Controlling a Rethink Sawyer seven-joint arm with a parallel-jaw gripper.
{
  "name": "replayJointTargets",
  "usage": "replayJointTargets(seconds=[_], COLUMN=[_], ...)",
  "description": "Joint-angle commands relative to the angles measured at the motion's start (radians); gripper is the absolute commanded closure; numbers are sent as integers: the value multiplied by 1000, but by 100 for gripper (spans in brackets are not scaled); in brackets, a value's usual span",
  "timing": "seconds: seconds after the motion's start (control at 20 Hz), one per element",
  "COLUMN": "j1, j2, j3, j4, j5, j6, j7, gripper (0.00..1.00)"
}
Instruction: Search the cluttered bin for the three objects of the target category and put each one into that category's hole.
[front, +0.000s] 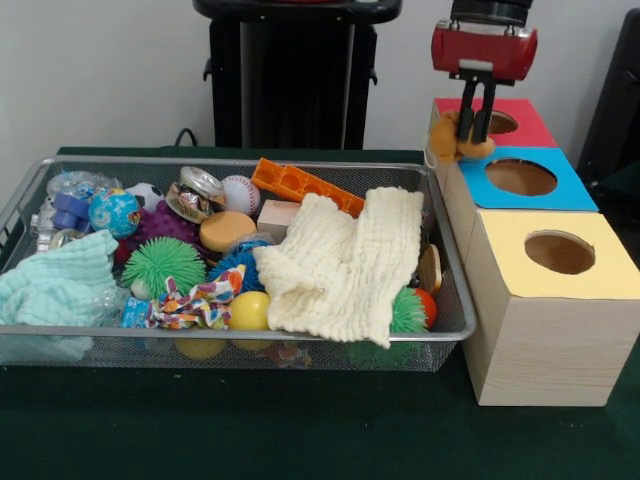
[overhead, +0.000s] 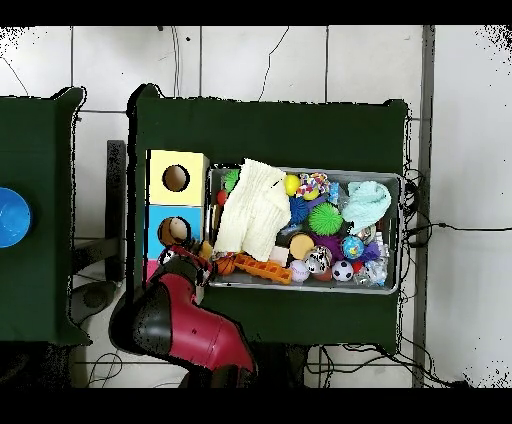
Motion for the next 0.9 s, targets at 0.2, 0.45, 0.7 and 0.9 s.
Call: replayJointTargets(seconds=[0.2, 0.45, 0.7, 0.9], j1=[-21, 45, 56, 51], j2=[52, -5, -15, 4], j3=[149, 104, 94, 97], j4=[9, 71, 118, 141], j5=[-7, 29, -10, -50], j6=[-102, -79, -136, -204], j7=[335, 340, 385, 429], gripper=[100, 100, 100, 100])
